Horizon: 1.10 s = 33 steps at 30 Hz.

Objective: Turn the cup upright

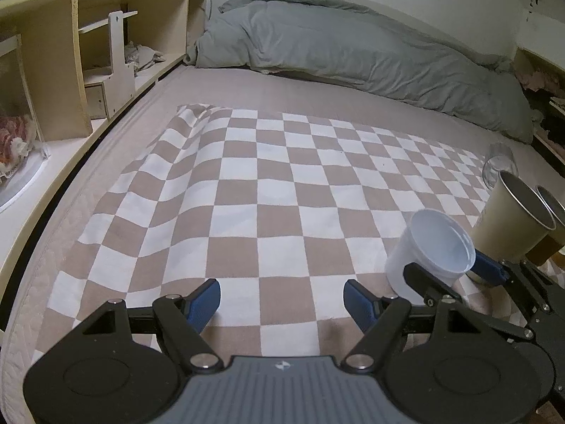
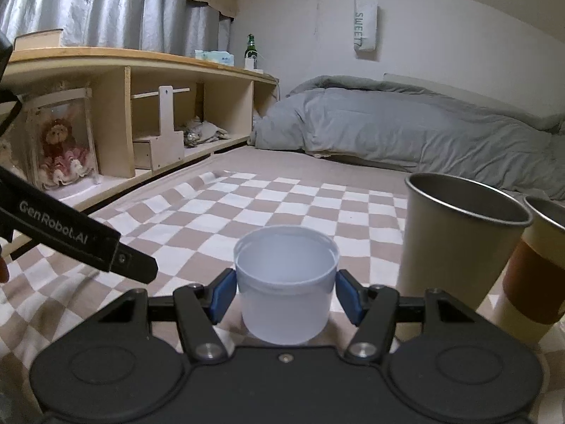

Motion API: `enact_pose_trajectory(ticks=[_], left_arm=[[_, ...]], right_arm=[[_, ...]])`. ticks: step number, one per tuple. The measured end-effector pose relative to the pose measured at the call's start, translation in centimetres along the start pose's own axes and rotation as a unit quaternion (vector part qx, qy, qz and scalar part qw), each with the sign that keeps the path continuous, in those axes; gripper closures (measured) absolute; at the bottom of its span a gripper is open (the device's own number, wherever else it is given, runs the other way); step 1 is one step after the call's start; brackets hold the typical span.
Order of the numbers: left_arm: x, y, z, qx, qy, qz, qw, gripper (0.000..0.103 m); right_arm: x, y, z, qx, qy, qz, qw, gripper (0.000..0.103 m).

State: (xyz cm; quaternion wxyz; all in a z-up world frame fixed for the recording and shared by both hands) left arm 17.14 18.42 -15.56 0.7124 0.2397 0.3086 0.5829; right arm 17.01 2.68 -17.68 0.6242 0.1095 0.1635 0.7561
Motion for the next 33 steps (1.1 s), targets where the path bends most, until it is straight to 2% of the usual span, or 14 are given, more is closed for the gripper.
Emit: enact_pose_trajectory(ticks=[3, 7, 14, 16, 19, 22, 27, 33], left_arm=[[-0.1, 0.0, 0.1, -0.004, 0.001, 0.002, 1.0, 0.025], [0.0, 0.1, 0.3, -0.007, 0.006, 0.002, 1.0, 0.025], [-0.3, 1.3, 1.0, -0.026, 0.017, 0.002, 0.9995, 0.024], [-0.5, 2.0, 1.3, -0.033, 0.018, 0.006, 0.9993, 0.018], [-0.9, 3.2, 1.6, -0.039, 0.021, 0.013, 0.9989, 0.014], [-1.3, 4.6, 1.8, -0.048, 0.027, 0.021, 0.9983, 0.008], [-2.9, 7.1, 2.6, -0.077, 0.008, 0.046, 0.9959, 0.001], [-5.5, 10.5, 4.0, -0.12, -0.011, 0.078, 0.9896, 0.0]], right_arm=[[-0.5, -0.2, 0.0, 0.002, -0.008, -0.013, 1.0, 0.04], [-1.0, -0.4, 0.2, 0.016, -0.031, -0.008, 0.999, 0.039], [-1.8, 0.2, 0.8, 0.051, -0.066, 0.005, 0.996, 0.024], [-2.1, 0.8, 1.1, 0.063, -0.073, 0.005, 0.995, 0.02], [-2.6, 1.7, 1.6, 0.075, -0.07, 0.005, 0.995, 0.018], [-3.0, 2.7, 2.6, 0.078, -0.063, 0.007, 0.995, 0.015], [-4.3, 5.0, 4.7, 0.067, -0.05, 0.01, 0.996, 0.005], [-6.8, 8.0, 6.5, 0.043, -0.025, 0.003, 0.999, 0.001]])
Point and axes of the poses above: each gripper's, at about its wrist camera, not at the fingertips, and y roughly against the way its jaws point, x to its left, z to its top, the point moved 8 cm from there along -y, roughly the way its jaws point, and after that the axes turned 4 degrees about -z, right-handed, at the moved point
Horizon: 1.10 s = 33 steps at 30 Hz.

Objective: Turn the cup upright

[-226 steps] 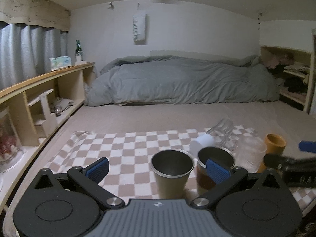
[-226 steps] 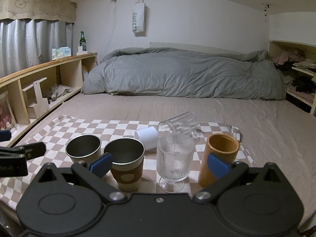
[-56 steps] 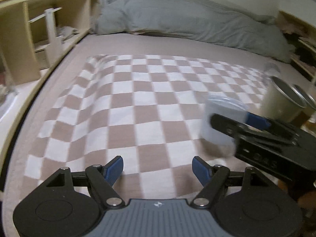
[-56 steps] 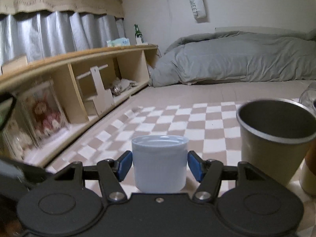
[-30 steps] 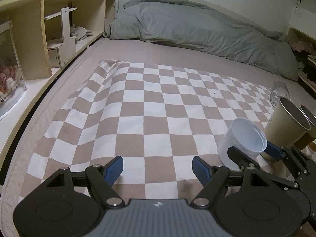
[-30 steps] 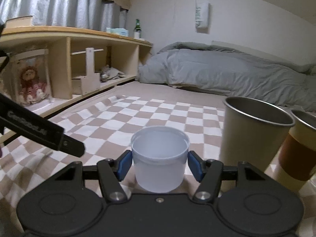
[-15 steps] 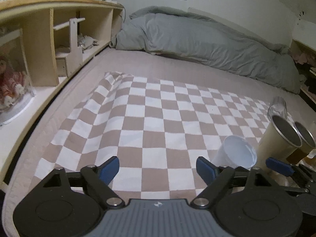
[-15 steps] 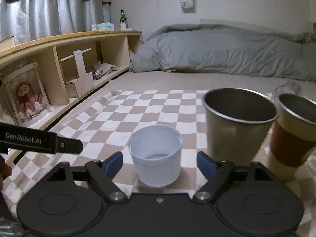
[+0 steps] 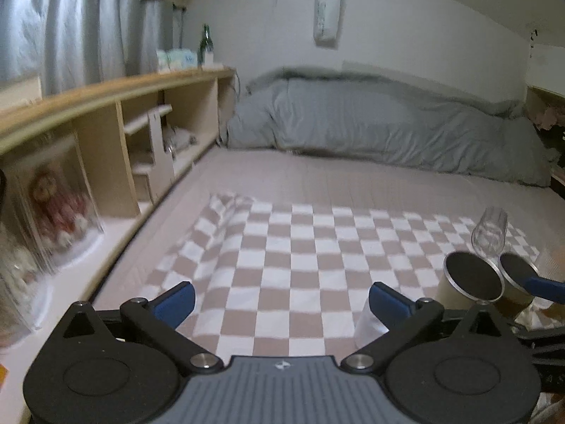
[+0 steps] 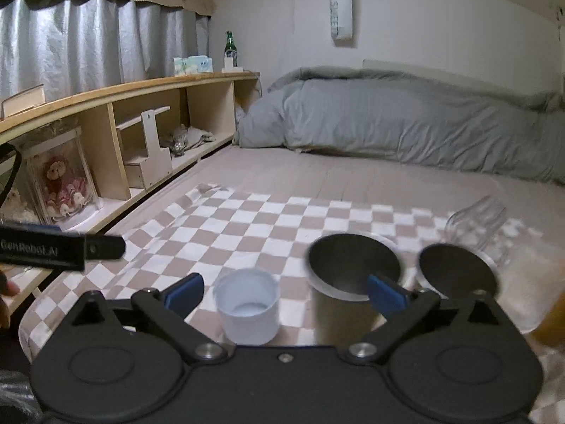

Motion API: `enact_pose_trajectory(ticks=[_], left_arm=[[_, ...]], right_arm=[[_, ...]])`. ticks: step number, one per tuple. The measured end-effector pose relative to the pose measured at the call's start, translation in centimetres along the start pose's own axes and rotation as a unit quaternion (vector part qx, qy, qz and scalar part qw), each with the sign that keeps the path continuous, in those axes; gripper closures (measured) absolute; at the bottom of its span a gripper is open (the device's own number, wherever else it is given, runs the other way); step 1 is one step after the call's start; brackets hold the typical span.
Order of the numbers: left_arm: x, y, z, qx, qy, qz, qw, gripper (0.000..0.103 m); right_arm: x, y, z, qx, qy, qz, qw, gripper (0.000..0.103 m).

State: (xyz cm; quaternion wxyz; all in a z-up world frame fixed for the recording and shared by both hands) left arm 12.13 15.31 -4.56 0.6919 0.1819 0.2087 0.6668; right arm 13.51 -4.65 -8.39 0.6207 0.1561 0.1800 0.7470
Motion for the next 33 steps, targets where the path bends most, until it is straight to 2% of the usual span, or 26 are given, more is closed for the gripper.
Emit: enact_pose_trajectory(ticks=[8, 18, 21, 25, 33], left_arm=[[-4.3, 3.2, 0.8, -0.014, -0.032, 0.022, 0.9992, 0.0], [-9.4, 5.9, -0.3, -0.033, -0.056, 0.011, 0.9978, 0.0], [-10.2, 6.3, -0.9, -0.033, -0.059, 0.011, 0.9977, 0.0], [-10.6, 6.1, -2.2, -0.011, -0.032, -0.009, 0.9994, 0.0], [-11.0, 6.5, -3.4, -0.016, -0.044, 0.01, 0.9988, 0.0]], right_arm=[[-4.6, 3.5, 1.0, -0.008, -0.003, -0.017, 1.0, 0.0], [-9.0, 7.3, 0.7, -0.021, -0.002, -0.05, 0.999, 0.0], [-9.8, 7.9, 0.3, -0.018, -0.003, -0.053, 0.998, 0.0], [-10.8, 8.8, -0.3, -0.013, -0.005, -0.058, 0.998, 0.0], [-12.4, 9.5, -1.5, 0.003, -0.015, -0.071, 0.997, 0.0]])
Point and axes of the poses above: each gripper's, at about its wrist camera, not at the fingertips, and y roughly against the way its jaws point, x to its left, z to its top, the point moved 8 cm from there along -y, roughly the way its jaws point, and after that the axes turned 4 degrees about -z, right-handed, at the moved point
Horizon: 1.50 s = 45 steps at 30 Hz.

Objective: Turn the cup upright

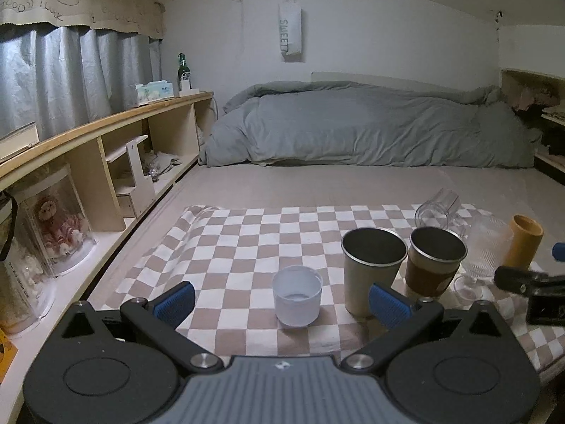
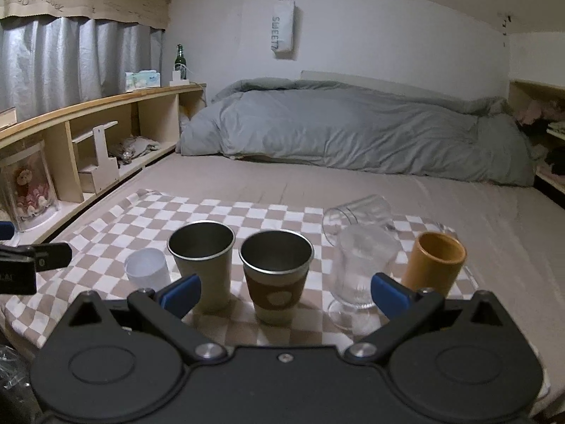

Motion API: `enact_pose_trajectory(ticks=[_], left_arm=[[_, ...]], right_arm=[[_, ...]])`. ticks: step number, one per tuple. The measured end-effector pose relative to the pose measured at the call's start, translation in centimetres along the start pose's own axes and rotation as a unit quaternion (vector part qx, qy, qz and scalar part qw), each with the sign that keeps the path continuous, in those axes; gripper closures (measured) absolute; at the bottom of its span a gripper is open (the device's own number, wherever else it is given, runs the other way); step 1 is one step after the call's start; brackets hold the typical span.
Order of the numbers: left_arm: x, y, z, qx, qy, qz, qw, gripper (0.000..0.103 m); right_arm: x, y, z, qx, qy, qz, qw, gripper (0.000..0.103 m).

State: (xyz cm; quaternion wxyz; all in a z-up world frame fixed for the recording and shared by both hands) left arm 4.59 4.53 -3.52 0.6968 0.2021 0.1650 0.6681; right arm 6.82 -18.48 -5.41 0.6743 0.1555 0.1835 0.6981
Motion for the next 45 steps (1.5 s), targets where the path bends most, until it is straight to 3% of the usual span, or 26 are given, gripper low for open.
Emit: enact_pose_trajectory(ticks=[13, 45], left_arm=[[0.4, -0.2, -0.9, 0.01, 0.011, 0.005, 0.9999, 0.0], [0.5, -0.3, -1.1, 0.011, 0.007, 0.006, 0.9999, 0.0]], right_arm=[[-1.5, 0.2, -0.9, 0.01, -0.018, -0.022, 1.0, 0.0], [-1.3, 0.2, -1.3, 0.016, -0.009, -0.023, 1.0, 0.0]])
Point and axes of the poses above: each gripper's, at about its wrist camera, not at the fingertips, and y roughly against the way its jaws point, x to its left, z to its top, the point moved 8 cm from there along -y, roughly the way its jaws point, and after that the axes turned 4 degrees about -z, right-handed, at the moved point
